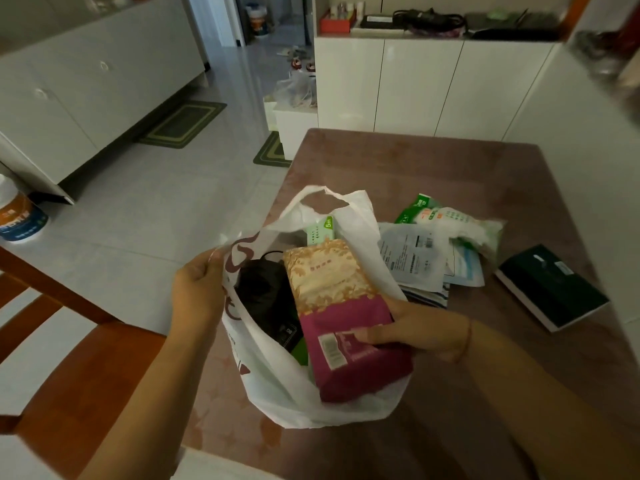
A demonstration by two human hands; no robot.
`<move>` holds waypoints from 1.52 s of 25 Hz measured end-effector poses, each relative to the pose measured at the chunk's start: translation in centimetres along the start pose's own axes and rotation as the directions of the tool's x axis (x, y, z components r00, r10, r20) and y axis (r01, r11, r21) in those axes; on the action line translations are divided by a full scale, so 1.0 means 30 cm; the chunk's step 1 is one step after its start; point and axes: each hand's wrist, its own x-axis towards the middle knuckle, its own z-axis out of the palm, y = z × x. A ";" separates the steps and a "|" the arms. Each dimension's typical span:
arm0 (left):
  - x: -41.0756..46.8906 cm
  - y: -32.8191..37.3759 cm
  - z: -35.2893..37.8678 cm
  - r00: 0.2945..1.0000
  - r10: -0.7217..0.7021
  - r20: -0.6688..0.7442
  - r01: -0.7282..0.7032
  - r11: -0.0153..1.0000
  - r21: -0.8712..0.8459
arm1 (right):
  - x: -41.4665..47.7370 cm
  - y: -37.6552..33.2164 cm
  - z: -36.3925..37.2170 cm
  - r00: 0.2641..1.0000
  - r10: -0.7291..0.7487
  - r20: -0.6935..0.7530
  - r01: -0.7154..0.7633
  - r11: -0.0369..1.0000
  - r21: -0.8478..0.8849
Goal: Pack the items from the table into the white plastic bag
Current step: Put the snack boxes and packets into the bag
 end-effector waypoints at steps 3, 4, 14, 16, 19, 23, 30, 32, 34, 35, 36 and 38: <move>0.006 -0.018 0.013 0.995 0.028 0.096 -0.031 0.999 0.035 | 0.013 -0.016 0.039 0.992 0.080 0.096 -0.081 0.997 0.011; 0.003 -0.019 0.019 0.991 0.039 0.125 -0.044 0.998 0.038 | 0.049 -0.022 0.069 0.998 0.049 0.047 -0.051 0.998 0.043; -0.005 -0.007 0.034 0.994 0.041 0.100 -0.044 0.999 0.029 | 0.168 -0.028 0.143 0.941 -0.191 -0.279 0.111 0.953 -0.281; -0.017 -0.018 0.034 0.993 0.027 0.118 -0.032 0.998 0.045 | 0.157 0.017 0.176 0.953 -0.195 -0.232 0.097 0.922 -0.376; -0.028 -0.004 0.031 0.992 0.027 0.122 -0.027 1.000 0.003 | 0.235 -0.005 0.174 0.856 -0.236 -0.459 0.059 0.928 -0.368; 0.014 0.011 0.011 0.996 -0.031 0.083 0.031 1.000 -0.002 | 0.293 -0.055 0.128 0.797 -0.235 -0.557 0.044 0.941 -0.335; -0.012 0.061 0.022 0.983 -0.064 0.171 0.081 0.993 -0.091 | 0.239 -0.032 0.089 0.836 -0.215 -0.505 0.123 0.970 -0.210; -0.015 0.062 0.021 0.985 -0.066 0.160 0.081 0.993 -0.088 | 0.160 -0.008 0.077 0.896 -0.177 -0.408 0.068 0.961 -0.267; -0.011 0.062 0.020 0.987 -0.074 0.145 0.086 0.993 -0.080 | 0.068 0.015 0.073 0.966 -0.088 -0.245 -0.037 0.885 -0.464; -0.008 0.061 0.021 0.986 -0.083 0.143 0.094 0.993 -0.075 | 0.029 0.028 0.081 0.988 -0.021 -0.153 -0.065 0.841 -0.538; -0.002 0.053 0.023 0.986 -0.083 0.146 0.094 0.993 -0.065 | -0.004 0.043 0.092 0.996 0.034 -0.083 -0.076 0.810 -0.581; 0.004 0.042 0.030 0.985 -0.075 0.156 0.079 0.997 -0.021 | -0.046 0.077 0.098 0.997 0.073 -0.016 -0.065 0.735 -0.675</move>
